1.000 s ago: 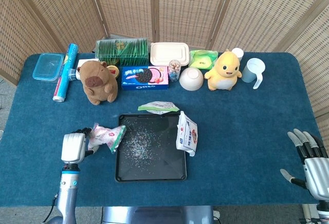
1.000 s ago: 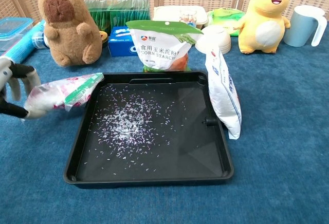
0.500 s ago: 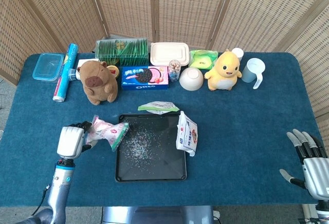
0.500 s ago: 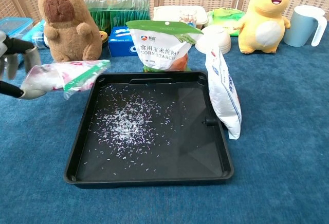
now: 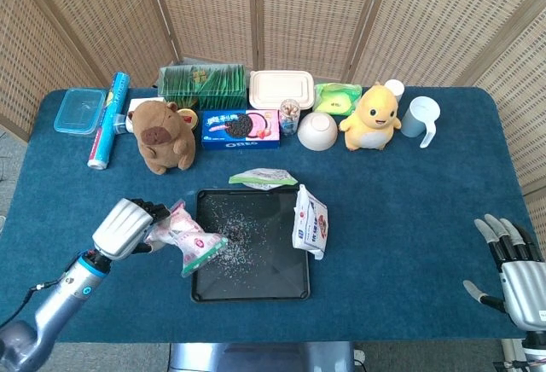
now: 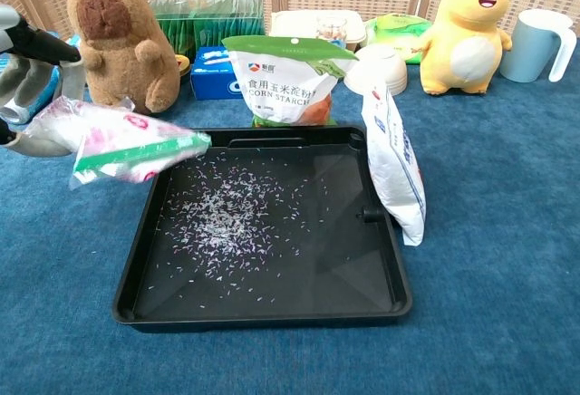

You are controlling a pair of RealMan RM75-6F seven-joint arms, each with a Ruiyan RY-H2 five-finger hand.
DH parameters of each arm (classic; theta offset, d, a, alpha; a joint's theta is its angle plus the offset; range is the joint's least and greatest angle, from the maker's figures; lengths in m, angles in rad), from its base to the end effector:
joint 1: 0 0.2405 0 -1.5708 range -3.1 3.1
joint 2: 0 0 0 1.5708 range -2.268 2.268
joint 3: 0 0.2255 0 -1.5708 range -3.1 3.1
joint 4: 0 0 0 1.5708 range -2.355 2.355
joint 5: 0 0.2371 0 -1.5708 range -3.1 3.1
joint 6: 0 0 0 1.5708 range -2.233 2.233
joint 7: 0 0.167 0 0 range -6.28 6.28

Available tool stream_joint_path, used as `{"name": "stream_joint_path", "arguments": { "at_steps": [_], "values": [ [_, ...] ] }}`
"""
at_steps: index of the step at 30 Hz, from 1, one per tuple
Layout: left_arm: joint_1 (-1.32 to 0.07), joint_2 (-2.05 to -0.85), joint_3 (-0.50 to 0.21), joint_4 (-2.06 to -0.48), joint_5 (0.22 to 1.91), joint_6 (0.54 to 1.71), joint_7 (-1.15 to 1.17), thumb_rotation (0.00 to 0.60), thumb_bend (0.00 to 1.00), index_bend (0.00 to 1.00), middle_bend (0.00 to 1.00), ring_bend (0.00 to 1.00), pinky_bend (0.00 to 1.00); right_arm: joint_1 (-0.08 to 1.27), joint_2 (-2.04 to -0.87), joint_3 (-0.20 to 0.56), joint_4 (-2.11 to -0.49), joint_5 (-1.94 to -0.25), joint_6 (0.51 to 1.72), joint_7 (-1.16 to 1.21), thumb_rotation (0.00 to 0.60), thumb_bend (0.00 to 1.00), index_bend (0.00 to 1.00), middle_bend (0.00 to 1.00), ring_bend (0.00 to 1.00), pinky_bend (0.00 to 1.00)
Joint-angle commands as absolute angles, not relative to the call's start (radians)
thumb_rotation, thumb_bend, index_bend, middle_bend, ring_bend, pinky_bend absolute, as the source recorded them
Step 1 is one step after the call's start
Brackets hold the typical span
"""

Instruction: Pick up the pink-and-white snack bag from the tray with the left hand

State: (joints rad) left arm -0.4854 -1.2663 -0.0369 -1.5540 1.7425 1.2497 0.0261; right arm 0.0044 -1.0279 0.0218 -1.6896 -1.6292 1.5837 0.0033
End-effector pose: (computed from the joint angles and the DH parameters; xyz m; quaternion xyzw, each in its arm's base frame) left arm -0.1691 0.2777 0.0303 -0.7691 -0.2592 -0.4497 0.3728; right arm -0.2782 -0.1729 0.1420 0.6054 -0.3610 0.4075 0.5807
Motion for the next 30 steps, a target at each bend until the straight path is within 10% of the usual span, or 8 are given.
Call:
{"name": "stream_joint_path", "arguments": {
  "at_steps": [1, 12, 30],
  "values": [
    [-0.572, -1.101, -0.008, -1.697, 1.741, 1.088, 0.035, 0.600, 0.40, 0.89, 0.71, 0.69, 0.70, 0.006, -1.033, 0.021, -1.690, -1.628, 1.578, -0.007, 0.600, 0.00, 0.03, 0.04, 0.06, 0.06],
    [-0.656, -0.935, -0.039, -1.871, 1.622, 0.878, 0.404, 0.600, 0.43, 0.89, 0.71, 0.69, 0.68, 0.015, -1.048, 0.021, -1.690, -1.620, 1.559, -0.038, 0.600, 0.00, 0.03, 0.04, 0.05, 0.06],
    [-0.708, -1.065, -0.096, -1.902, 1.511, 0.903, 1.014, 0.600, 0.42, 0.92, 0.71, 0.69, 0.68, 0.014, -1.051, 0.018, -1.691, -1.626, 1.563, -0.047, 0.600, 0.00, 0.03, 0.04, 0.05, 0.06]
  ]
}}
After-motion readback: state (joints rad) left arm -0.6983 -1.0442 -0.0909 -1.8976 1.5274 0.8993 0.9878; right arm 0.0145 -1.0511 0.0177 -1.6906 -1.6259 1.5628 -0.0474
